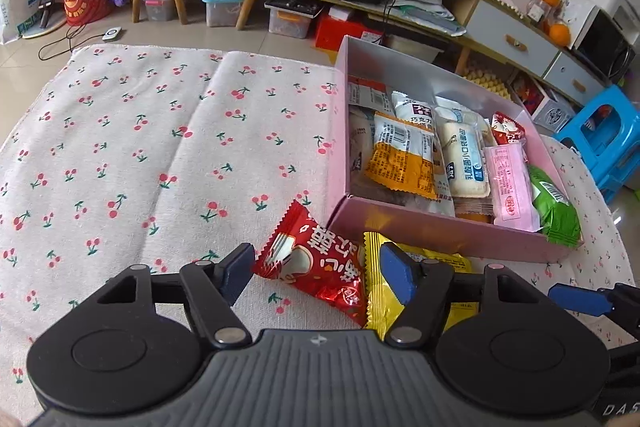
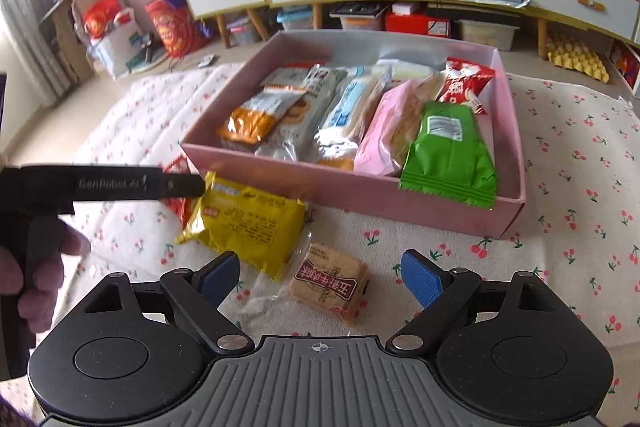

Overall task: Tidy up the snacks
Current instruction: 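Move both tools back toward the remaining snacks beside the box, then grasp the red candy packet with left tool while right tool grasps brown cake packet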

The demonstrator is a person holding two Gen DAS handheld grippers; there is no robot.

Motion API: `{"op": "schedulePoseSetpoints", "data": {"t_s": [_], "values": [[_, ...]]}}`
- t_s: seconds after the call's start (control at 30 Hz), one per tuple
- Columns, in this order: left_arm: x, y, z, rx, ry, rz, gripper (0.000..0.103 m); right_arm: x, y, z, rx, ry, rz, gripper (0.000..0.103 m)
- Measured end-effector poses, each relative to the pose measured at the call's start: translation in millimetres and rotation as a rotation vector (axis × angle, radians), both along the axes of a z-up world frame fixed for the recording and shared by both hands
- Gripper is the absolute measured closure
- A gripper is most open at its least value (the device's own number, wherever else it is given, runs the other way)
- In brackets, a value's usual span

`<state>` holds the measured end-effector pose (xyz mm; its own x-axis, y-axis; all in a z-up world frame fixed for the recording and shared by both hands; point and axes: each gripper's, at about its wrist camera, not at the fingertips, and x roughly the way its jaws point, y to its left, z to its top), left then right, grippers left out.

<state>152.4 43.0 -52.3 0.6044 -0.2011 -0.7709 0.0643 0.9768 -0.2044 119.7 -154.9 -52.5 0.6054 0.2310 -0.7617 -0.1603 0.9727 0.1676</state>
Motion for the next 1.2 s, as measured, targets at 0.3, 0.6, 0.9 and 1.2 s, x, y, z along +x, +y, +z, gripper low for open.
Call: {"op": "schedulePoseSetpoints", "data": {"t_s": [0.3, 0.6, 0.9, 1.2], "values": [[-4, 13, 0, -0.008, 0.023, 0.012, 0.054, 4, -7, -9, -0.008, 0.029, -0.034, 0.013], [-18, 40, 7, 0.074, 0.047, 0.032, 0.047, 2, -4, -14, -0.055, 0.036, -0.015, 0.013], [-22, 38, -1, 0.062, 0.029, 0.023, 0.027, 1, 11, -22, -0.102, 0.033, 0.018, 0.013], [-22, 27, -1, 0.13, -0.014, 0.028, 0.048, -3, 20, -25, -0.172, -0.014, 0.059, 0.016]]}}
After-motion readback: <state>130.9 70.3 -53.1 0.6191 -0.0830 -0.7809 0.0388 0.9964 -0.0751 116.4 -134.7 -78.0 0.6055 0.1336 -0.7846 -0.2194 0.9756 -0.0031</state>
